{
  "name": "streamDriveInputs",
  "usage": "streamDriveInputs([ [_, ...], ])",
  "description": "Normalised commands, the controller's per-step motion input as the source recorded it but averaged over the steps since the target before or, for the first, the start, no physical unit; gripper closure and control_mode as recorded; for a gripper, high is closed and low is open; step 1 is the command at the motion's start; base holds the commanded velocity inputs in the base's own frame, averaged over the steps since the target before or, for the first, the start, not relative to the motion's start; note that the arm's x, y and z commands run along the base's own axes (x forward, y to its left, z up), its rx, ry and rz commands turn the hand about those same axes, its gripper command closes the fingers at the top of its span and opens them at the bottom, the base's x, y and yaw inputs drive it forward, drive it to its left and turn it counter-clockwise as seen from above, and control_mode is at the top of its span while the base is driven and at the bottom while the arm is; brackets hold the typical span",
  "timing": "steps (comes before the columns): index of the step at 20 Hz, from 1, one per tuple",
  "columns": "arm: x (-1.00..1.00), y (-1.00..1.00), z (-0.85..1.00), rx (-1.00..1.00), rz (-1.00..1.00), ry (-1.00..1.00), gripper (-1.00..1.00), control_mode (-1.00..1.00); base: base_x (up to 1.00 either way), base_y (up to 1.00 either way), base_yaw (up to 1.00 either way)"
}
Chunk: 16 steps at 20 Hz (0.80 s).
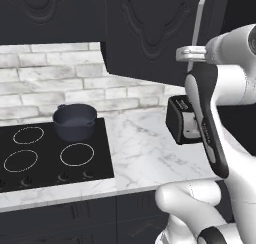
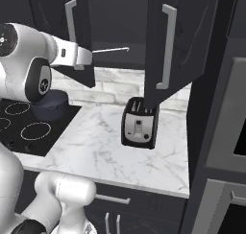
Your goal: Open the cabinet and move the ladle to the pot. Then close the cabinet.
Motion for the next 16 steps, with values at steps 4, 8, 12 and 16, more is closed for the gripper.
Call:
streamDriveInputs([
  [4,-0.19,0.00,0.00,0.00,-0.07,0.00,-1.00,-1.00,0.00,0.00,0.00],
  [8,-0.13,-0.02,0.00,0.00,-0.01,-0.05,-1.00,-1.00,0.00,0.00,0.00],
  [12,-0.36,-0.20,0.06,0.00,-0.04,-0.06,-1.00,-1.00,0.00,0.00,0.00],
  [16,-0.30,-0.32,0.11,0.05,-0.01,0.00,-1.00,-1.00,0.00,0.00,0.00],
])
